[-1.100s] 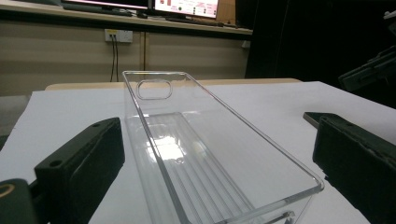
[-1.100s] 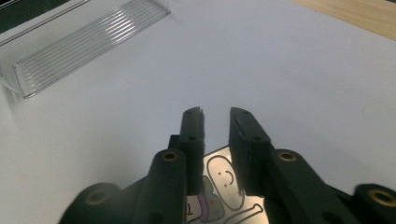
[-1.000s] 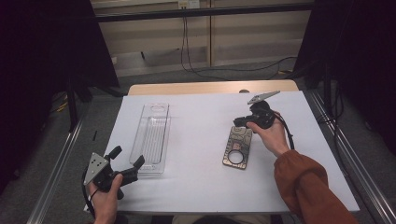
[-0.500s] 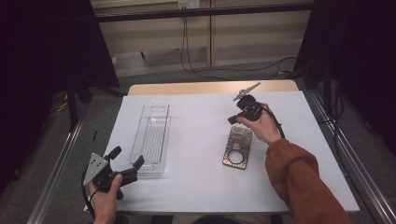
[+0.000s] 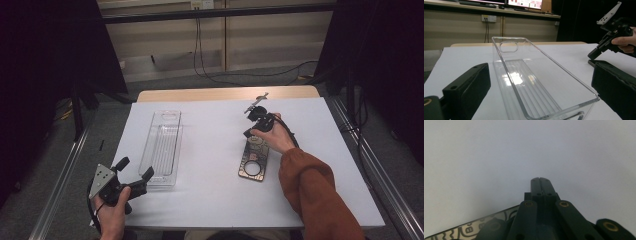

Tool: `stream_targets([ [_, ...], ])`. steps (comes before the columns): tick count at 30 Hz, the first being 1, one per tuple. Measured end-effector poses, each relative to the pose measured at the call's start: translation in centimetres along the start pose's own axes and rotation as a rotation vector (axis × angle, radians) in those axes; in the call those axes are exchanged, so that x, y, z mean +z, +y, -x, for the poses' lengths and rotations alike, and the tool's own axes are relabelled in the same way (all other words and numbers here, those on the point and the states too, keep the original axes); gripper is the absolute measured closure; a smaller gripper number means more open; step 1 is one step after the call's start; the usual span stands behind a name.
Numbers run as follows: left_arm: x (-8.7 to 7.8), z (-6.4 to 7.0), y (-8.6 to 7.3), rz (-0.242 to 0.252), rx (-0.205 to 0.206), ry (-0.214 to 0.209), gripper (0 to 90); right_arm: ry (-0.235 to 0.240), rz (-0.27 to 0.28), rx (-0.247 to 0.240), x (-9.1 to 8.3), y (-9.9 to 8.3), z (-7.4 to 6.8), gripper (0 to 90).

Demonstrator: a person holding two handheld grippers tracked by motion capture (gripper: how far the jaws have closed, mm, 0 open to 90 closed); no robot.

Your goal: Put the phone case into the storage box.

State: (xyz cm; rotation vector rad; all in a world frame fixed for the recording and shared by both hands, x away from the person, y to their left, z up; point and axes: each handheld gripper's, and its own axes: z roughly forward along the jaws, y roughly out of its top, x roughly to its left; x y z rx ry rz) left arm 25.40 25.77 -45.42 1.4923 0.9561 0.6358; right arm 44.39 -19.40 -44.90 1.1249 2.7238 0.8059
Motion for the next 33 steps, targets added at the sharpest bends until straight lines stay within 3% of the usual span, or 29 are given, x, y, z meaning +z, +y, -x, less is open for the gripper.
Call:
stream_targets([
  [7,0.0,0.0,0.0,-0.004,-0.006,0.000,2.3,-0.014,-0.021,-0.018,0.6,0.1,-0.1,90.0],
  [13,0.0,0.0,0.0,-0.004,0.004,0.000,2.3,0.003,-0.011,0.002,0.9,0.0,0.1,90.0],
  [18,0.0,0.0,0.0,-0.003,0.000,-0.001,2.3,0.001,-0.021,-0.017,1.7,0.2,-0.1,90.0],
  [33,0.0,0.0,-0.1,-0.010,0.003,-0.004,2.3,-0.017,-0.039,-0.008,1.4,-0.4,0.5,90.0],
])
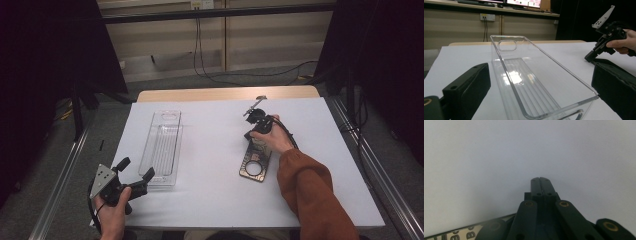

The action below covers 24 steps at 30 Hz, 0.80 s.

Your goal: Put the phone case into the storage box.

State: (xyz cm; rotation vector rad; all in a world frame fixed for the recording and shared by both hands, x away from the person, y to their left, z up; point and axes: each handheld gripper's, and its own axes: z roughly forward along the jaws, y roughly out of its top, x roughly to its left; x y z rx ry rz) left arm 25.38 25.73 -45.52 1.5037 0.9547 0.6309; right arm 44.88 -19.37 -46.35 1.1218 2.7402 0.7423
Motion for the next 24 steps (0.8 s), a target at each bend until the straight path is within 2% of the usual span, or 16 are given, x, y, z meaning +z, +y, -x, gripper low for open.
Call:
stream_targets([
  [5,-0.10,0.00,0.01,0.001,0.002,-0.001,2.3,0.003,-0.003,0.001,-0.04,-0.21,0.26,90.0],
  [8,-0.12,0.02,0.00,0.002,0.001,-0.007,2.3,0.001,-0.004,0.023,-0.13,-0.34,0.17,90.0],
  [11,-0.06,0.09,-0.06,-0.006,0.004,-0.005,2.3,-0.001,-0.011,0.008,-0.26,-0.47,0.34,90.0],
  [12,-0.06,0.10,-0.06,-0.006,0.004,-0.005,2.3,-0.001,-0.008,0.019,-0.25,-0.48,0.28,90.0],
  [24,-0.14,0.08,-0.07,-0.001,0.000,-0.007,2.3,-0.018,-0.010,0.004,-0.50,-0.92,0.24,90.0],
])
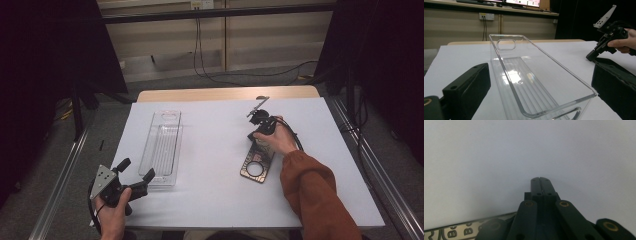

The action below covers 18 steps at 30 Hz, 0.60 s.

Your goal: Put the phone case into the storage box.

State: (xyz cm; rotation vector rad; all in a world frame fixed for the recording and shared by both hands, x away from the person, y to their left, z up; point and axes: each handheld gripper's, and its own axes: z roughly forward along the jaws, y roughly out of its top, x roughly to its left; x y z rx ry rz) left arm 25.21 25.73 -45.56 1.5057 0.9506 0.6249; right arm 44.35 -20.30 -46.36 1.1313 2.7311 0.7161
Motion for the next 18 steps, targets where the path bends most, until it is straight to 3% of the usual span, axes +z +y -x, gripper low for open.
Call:
stream_targets([
  [18,0.1,-0.1,0.0,0.001,-0.003,-0.003,2.3,-0.016,0.008,0.006,-0.8,-1.5,0.2,90.0],
])
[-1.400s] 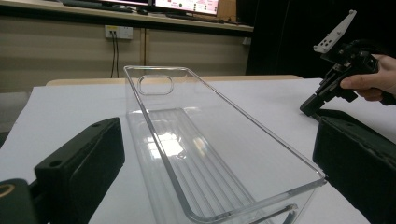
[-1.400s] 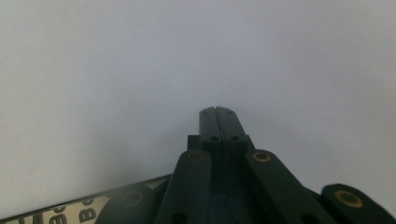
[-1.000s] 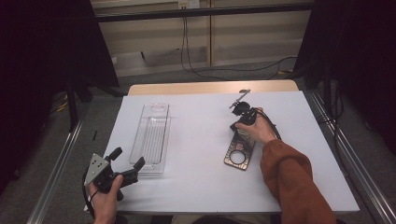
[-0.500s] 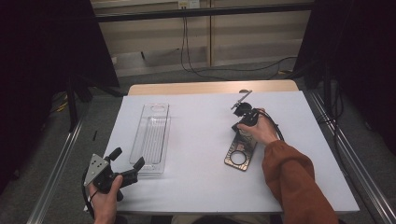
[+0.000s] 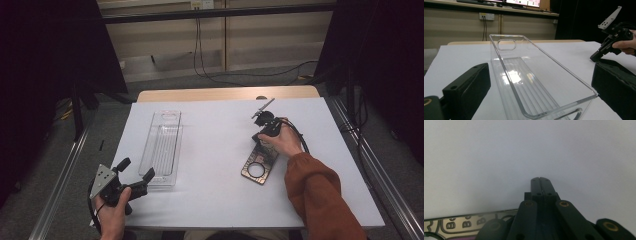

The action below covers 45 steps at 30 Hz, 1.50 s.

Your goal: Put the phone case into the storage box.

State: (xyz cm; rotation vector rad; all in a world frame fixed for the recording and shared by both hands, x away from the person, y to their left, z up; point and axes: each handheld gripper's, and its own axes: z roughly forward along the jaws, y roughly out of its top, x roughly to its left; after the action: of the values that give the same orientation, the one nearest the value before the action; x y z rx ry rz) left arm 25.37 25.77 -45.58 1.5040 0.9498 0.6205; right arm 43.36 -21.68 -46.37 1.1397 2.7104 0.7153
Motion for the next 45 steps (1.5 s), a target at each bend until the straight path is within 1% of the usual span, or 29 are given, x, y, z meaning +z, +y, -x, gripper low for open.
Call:
stream_targets([
  [1,0.0,0.0,0.0,-0.001,0.000,0.001,2.3,-0.002,0.004,-0.004,-0.1,-0.1,0.0,90.0],
  [6,0.1,0.0,0.0,-0.007,0.000,0.001,2.3,0.002,0.011,0.013,-0.5,-1.1,0.4,90.0],
  [8,0.1,0.0,0.0,-0.006,0.001,0.002,2.3,-0.003,0.004,0.019,-0.7,-1.3,0.5,90.0],
  [10,0.1,0.0,0.0,-0.006,0.001,0.002,2.3,-0.005,0.009,0.029,-0.9,-1.6,0.6,90.0],
  [11,0.1,0.0,0.0,-0.006,0.000,0.001,2.3,-0.004,0.011,0.022,-1.0,-1.8,0.7,90.0],
  [12,0.1,0.0,0.0,-0.006,0.000,0.000,2.3,-0.003,0.013,0.032,-1.0,-1.9,0.7,90.0],
  [14,0.1,0.0,0.0,-0.007,0.002,0.000,2.3,-0.007,0.014,0.036,-1.2,-2.3,0.7,90.0],
  [15,0.1,0.0,0.0,-0.008,0.003,0.001,2.3,-0.009,0.020,0.027,-1.2,-2.4,0.7,90.0],
  [16,0.1,0.0,0.0,-0.008,0.003,0.001,2.3,-0.010,0.015,0.039,-1.3,-2.5,0.6,90.0],
  [19,0.1,0.0,0.0,-0.007,0.004,0.004,2.3,-0.010,0.014,0.037,-1.6,-2.9,0.8,90.0],
  [22,0.1,0.1,0.0,-0.006,-0.002,-0.004,2.3,-0.013,0.019,0.046,-1.8,-3.3,0.7,90.0],
  [23,0.1,0.1,0.0,-0.005,-0.002,-0.001,2.3,-0.014,0.024,0.042,-1.8,-3.5,0.8,90.0],
  [25,0.1,0.0,0.0,-0.006,0.003,0.000,2.3,-0.016,0.031,0.052,-1.9,-3.8,0.6,90.0],
  [26,0.1,0.0,0.0,-0.006,0.002,-0.001,2.3,-0.016,0.042,0.043,-2.0,-4.0,0.7,90.0],
  [27,0.1,0.0,0.0,-0.006,0.003,0.001,2.3,-0.018,0.037,0.058,-2.1,-4.2,0.6,90.0],
  [28,0.1,0.0,0.0,-0.006,0.003,0.003,2.3,-0.017,0.041,0.053,-2.2,-4.4,0.6,90.0],
  [29,0.1,0.0,0.0,-0.007,0.003,0.003,2.3,-0.016,0.039,0.064,-2.3,-4.6,0.5,90.0],
  [30,0.1,0.0,0.0,-0.008,0.004,0.004,2.3,-0.014,0.048,0.056,-2.3,-4.8,0.6,90.0],
  [33,0.1,0.0,-0.1,-0.009,0.002,0.002,2.3,-0.007,0.057,0.072,-2.5,-5.3,0.6,90.0],
  [36,0.1,0.1,0.0,-0.009,0.005,0.001,2.3,-0.002,0.057,0.063,-2.6,-5.5,0.6,90.0],
  [37,0.1,0.1,0.0,-0.009,0.004,0.002,2.3,-0.009,0.050,0.070,-2.7,-5.6,0.5,90.0],
  [41,0.1,0.0,-0.1,-0.009,0.003,0.001,2.3,-0.017,0.046,0.060,-2.8,-5.7,0.3,90.0],
  [43,0.1,0.0,-0.1,-0.012,0.002,0.003,2.3,-0.013,0.043,0.050,-2.9,-5.8,0.4,90.0],
  [44,0.1,0.0,0.0,-0.012,0.004,0.004,2.3,-0.013,0.047,0.060,-2.9,-5.9,0.4,90.0],
  [45,0.1,0.0,0.0,-0.011,0.004,0.003,2.3,-0.011,0.047,0.053,-3.0,-6.0,0.4,90.0],
])
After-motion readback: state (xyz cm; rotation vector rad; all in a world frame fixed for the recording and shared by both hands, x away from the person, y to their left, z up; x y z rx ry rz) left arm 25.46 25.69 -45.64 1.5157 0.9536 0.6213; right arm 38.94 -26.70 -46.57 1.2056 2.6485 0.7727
